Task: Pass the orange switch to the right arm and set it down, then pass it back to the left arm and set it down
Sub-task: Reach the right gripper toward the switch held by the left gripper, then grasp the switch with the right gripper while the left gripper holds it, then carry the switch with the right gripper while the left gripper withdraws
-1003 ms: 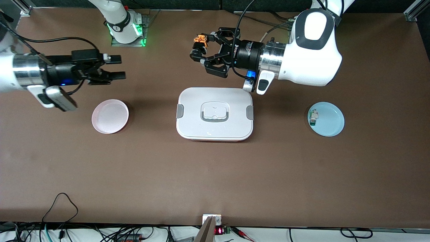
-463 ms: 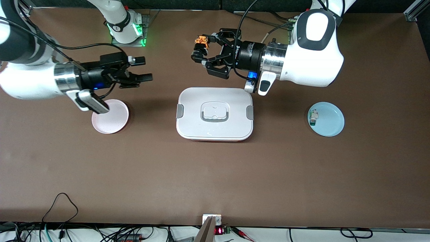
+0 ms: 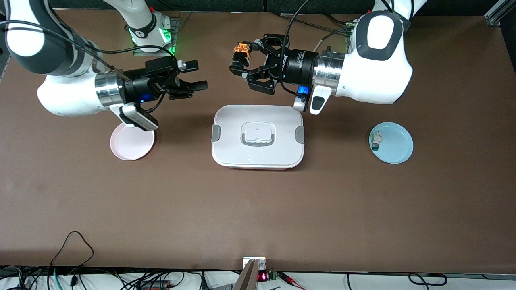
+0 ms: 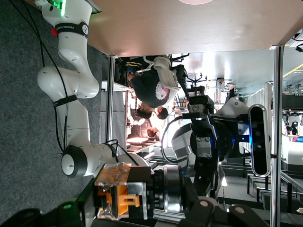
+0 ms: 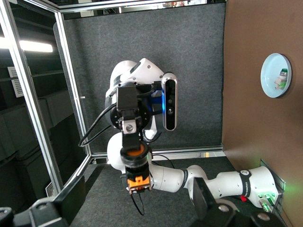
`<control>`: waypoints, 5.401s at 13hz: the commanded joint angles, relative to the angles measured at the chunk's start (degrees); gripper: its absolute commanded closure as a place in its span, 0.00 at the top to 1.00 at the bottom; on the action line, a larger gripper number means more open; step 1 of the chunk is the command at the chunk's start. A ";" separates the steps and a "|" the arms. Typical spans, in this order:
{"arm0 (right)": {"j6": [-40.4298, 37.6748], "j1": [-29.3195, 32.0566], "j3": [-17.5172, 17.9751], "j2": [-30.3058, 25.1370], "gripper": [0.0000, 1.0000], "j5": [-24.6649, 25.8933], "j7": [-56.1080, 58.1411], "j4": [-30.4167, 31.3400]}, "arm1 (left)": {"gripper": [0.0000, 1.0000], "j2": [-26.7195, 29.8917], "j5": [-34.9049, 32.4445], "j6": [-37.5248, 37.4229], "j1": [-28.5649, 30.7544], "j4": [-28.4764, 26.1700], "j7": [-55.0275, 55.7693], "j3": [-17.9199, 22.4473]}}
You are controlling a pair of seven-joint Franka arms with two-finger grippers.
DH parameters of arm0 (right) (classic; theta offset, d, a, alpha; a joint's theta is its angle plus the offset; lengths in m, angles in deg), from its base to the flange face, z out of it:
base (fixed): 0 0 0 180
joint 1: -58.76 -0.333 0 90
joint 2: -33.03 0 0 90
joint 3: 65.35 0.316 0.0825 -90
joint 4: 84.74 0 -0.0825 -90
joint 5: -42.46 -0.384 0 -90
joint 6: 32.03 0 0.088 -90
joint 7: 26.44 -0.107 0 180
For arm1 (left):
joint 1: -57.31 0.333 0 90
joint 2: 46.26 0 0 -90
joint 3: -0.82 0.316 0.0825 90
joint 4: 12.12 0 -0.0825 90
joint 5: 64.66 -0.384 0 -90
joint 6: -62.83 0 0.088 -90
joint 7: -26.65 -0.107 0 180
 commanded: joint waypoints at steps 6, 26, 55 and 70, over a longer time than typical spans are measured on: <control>13.23 -5.30 4.65 -4.54 1.00 -11.61 0.77 4.48 | 0.07 -0.78 1.22 -0.03 0.02 1.48 0.98 -0.18; 14.92 -5.13 6.25 -8.42 0.73 -11.87 1.30 8.79 | 0.07 -0.87 1.22 -0.21 0.02 1.57 1.33 -0.18; 11.94 -1.97 5.63 -8.85 0.30 -10.47 5.70 8.35 | 1.00 -2.71 0.34 -1.62 0.20 2.89 4.59 0.26; 3.14 4.36 -1.22 -8.42 0.29 36.94 12.97 6.43 | 1.00 1.77 -64.91 -19.08 0.29 8.42 -37.64 -11.16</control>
